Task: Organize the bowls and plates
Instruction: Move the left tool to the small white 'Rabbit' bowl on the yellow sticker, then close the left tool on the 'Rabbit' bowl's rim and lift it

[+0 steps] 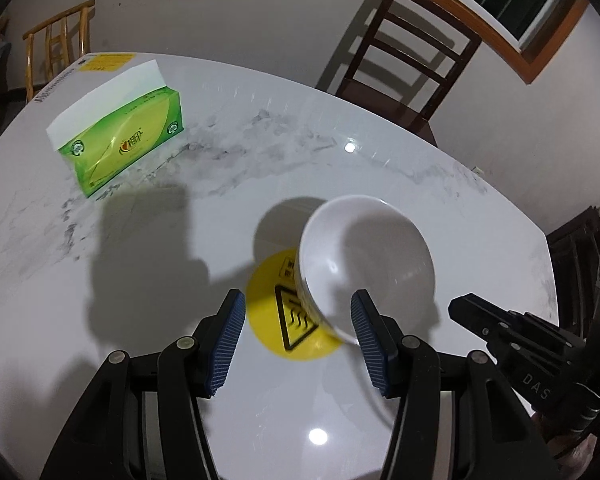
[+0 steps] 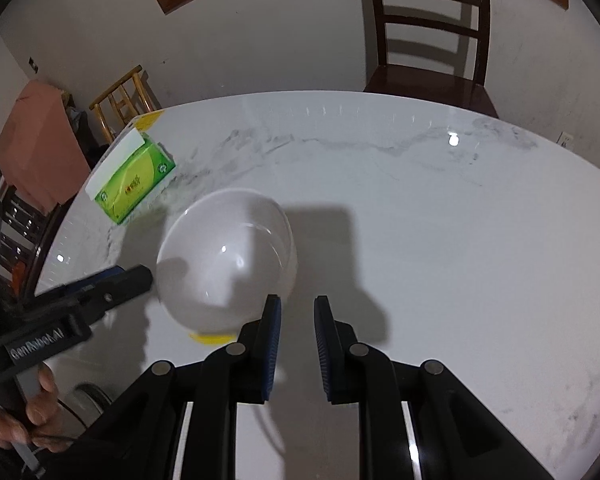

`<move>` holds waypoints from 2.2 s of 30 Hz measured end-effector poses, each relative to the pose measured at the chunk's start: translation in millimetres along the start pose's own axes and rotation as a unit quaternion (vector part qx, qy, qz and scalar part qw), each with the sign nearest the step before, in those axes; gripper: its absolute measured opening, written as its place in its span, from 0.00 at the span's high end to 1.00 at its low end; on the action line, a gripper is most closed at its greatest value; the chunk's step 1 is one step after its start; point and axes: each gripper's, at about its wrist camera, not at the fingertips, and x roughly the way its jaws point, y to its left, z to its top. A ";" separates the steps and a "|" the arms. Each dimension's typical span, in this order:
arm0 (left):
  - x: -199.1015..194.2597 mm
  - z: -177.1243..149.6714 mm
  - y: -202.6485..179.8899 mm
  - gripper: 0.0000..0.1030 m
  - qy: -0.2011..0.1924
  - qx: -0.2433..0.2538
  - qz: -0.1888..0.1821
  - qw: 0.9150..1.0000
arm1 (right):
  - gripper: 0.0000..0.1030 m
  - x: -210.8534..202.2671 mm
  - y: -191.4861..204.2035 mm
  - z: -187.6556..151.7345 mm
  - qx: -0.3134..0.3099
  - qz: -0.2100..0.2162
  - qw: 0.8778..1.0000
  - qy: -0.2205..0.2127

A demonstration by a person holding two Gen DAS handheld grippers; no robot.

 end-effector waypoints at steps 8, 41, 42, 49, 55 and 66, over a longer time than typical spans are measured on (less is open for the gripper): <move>26.2 12.9 0.9 0.51 0.020 0.000 -0.003 1.000 | 0.83 29.7 0.8 19.6 0.020 0.002 1.000 0.019; 63.9 8.2 -1.5 0.86 0.075 0.013 -0.013 0.997 | 0.84 55.6 9.9 18.3 0.001 -0.006 0.999 0.039; 63.2 7.1 -1.7 0.86 0.076 0.013 -0.014 0.997 | 0.84 54.7 8.9 17.3 0.003 -0.005 0.999 0.039; 53.3 1.6 -7.6 0.87 0.078 0.017 -0.020 0.997 | 0.87 42.8 4.8 11.0 0.007 -0.007 0.999 0.038; 46.5 -4.4 -17.0 0.87 0.082 0.028 -0.020 0.996 | 0.87 28.7 2.0 3.7 0.009 -0.011 0.999 0.032; 42.7 -16.3 -32.4 0.88 0.089 0.044 -0.022 0.995 | 0.88 13.1 -6.2 -5.2 0.019 -0.008 0.999 0.030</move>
